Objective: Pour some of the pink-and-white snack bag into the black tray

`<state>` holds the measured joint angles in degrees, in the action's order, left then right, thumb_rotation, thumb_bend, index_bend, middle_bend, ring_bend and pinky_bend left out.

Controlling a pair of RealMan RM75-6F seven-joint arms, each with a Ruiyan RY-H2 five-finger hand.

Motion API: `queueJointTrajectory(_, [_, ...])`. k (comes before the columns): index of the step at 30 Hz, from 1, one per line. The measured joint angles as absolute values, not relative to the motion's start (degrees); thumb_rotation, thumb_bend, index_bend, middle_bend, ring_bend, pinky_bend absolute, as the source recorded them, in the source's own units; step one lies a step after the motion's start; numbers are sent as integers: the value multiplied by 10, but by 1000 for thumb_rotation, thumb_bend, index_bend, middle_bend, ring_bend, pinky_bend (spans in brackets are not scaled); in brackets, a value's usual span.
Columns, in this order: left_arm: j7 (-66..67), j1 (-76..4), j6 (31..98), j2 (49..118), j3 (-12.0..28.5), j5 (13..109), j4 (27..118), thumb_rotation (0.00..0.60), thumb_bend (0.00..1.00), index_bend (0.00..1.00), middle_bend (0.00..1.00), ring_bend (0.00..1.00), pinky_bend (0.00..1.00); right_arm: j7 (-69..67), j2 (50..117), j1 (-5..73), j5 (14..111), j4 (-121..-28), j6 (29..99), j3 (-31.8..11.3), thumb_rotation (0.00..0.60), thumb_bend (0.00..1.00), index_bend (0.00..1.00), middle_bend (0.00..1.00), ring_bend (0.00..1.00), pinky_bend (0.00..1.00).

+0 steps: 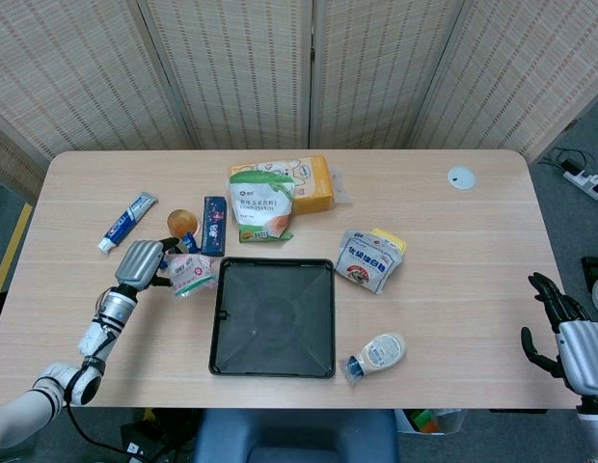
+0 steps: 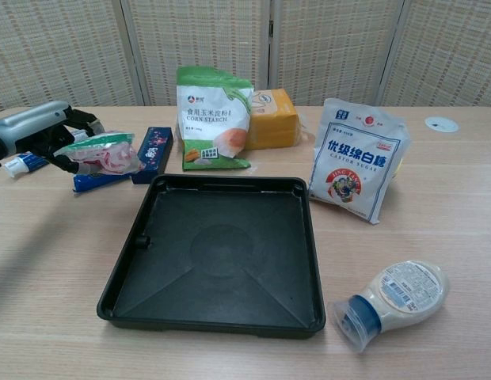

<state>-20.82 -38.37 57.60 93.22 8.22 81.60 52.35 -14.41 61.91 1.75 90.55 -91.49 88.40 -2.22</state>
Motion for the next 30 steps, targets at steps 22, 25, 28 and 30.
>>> queueJointTrajectory(22, [113, -408, 641, 988, 66, 847, 550, 600, 719, 707, 777, 862, 1000, -156, 619, 9, 908, -905, 896, -17, 600, 550, 0, 92, 246, 199])
queueJointTrajectory(25, [148, -409, 651, 999, 59, 856, 532, 600, 719, 707, 777, 862, 1000, -156, 620, 8, 908, -905, 896, -16, 600, 550, 0, 91, 247, 199])
queueJointTrajectory(28, [185, -407, 666, 1010, 54, 863, 513, 600, 720, 708, 777, 862, 1000, -157, 620, 7, 906, -904, 897, -16, 600, 550, 0, 91, 245, 198])
queueJointTrajectory(30, [208, -405, 677, 1019, 53, 866, 500, 600, 719, 708, 777, 863, 1000, -158, 619, 6, 905, -903, 897, -16, 600, 550, 0, 91, 246, 198])
